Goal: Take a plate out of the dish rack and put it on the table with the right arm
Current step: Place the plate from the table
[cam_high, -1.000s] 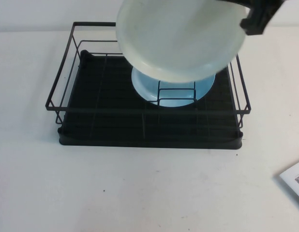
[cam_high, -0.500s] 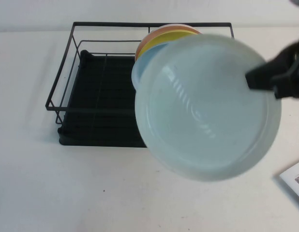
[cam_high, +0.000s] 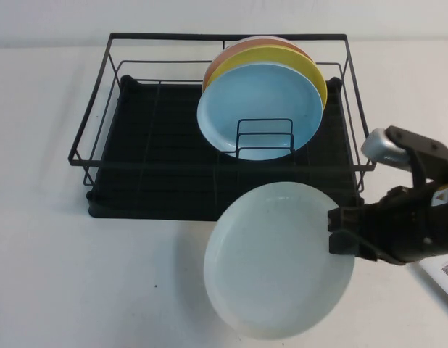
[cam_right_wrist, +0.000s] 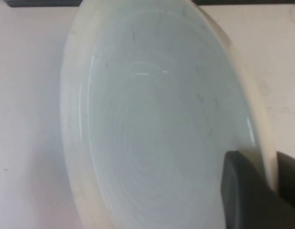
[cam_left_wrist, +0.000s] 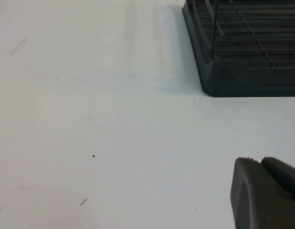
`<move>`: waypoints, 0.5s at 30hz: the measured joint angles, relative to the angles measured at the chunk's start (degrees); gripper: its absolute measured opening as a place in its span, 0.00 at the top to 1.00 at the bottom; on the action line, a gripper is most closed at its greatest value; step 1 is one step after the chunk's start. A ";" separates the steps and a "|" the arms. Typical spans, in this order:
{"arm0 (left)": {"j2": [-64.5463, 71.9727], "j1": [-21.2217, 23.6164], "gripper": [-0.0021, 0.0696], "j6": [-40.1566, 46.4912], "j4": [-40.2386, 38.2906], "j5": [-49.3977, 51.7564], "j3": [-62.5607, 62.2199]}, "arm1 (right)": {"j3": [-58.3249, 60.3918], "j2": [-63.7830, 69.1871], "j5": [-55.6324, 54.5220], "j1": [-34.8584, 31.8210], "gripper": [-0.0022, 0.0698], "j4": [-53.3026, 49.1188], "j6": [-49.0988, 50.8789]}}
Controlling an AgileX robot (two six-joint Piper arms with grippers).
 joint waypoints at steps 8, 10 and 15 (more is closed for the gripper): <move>0.00 0.00 0.98 0.00 0.00 0.00 0.00 | 0.00 10.19 -5.87 0.00 0.89 1.79 0.59; 0.00 0.00 0.98 0.00 0.00 0.00 0.00 | 0.00 11.32 -6.26 0.00 0.89 2.02 0.68; 0.00 0.00 0.98 0.00 0.00 0.00 0.00 | 0.00 12.35 -7.99 0.00 0.89 3.47 0.81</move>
